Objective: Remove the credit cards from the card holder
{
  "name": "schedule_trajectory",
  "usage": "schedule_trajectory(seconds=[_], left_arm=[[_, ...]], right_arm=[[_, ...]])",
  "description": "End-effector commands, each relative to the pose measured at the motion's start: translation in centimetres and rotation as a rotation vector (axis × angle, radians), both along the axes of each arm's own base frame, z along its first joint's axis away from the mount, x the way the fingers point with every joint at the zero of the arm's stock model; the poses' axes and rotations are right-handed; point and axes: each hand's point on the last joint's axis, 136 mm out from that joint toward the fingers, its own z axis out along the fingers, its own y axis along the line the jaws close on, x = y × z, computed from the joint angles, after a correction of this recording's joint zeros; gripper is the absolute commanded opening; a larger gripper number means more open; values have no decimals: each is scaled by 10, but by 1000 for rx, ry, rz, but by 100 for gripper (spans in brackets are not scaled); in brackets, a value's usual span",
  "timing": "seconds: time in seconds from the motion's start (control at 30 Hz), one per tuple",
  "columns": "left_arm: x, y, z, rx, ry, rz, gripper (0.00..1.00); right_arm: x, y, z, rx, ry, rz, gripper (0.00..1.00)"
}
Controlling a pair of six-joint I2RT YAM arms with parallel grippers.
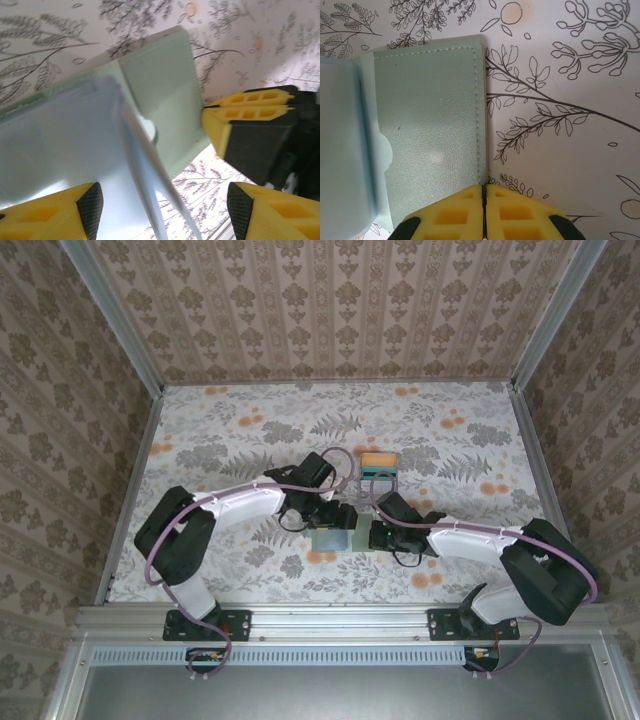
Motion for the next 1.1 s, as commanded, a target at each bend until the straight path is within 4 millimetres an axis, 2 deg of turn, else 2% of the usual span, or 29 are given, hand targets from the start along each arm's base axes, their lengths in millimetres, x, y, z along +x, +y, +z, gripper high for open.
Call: schedule_trajectory(seconds=[0.0, 0.23, 0.5, 0.67, 0.8, 0.93, 1.07], left_arm=[[-3, -20, 15, -58, -13, -69, 70], [-7, -41, 6, -67, 22, -127, 70], [-3, -36, 3, -57, 20, -106, 69], [7, -21, 9, -52, -6, -42, 69], [16, 2, 20, -51, -36, 28, 69], [14, 30, 16, -20, -38, 99, 69], [10, 50, 5, -14, -12, 159, 69]], right_arm=[[-2, 2, -3, 15, 10, -12, 12], [-1, -12, 12, 22, -40, -67, 19], [-3, -20, 22, 43, -62, -87, 23], [-4, -16, 26, 79, -75, -75, 24], [0, -6, 32, 114, -84, -47, 25], [6, 6, 36, 137, -84, -16, 31], [10, 13, 33, 134, -67, 9, 39]])
